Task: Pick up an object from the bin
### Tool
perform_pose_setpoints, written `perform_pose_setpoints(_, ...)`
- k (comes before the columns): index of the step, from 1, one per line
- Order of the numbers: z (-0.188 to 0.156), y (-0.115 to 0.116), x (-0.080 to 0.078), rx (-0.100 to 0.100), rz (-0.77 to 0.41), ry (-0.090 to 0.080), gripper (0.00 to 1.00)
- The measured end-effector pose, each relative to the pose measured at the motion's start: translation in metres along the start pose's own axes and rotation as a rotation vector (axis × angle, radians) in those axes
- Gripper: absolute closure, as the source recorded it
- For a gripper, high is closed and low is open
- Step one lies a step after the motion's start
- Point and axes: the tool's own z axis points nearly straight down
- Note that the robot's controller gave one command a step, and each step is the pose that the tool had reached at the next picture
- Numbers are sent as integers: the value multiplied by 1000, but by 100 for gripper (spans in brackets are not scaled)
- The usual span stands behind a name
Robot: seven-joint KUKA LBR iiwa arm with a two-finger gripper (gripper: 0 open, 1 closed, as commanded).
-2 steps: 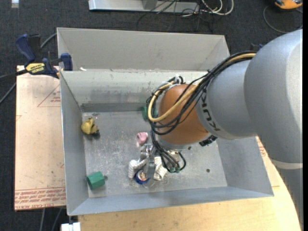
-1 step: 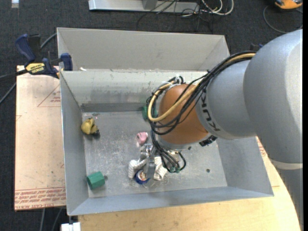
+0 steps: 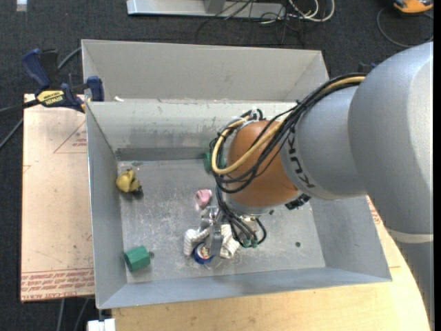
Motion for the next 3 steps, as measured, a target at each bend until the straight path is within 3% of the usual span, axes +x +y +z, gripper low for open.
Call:
perform_pose_setpoints(1,-85,11,-11,-1,-34,2,100)
perform_pose_setpoints(2,-85,11,-11,-1,-34,2,100)
perform_pose_setpoints(3,-243,29,-29,-1,-43,3,100)
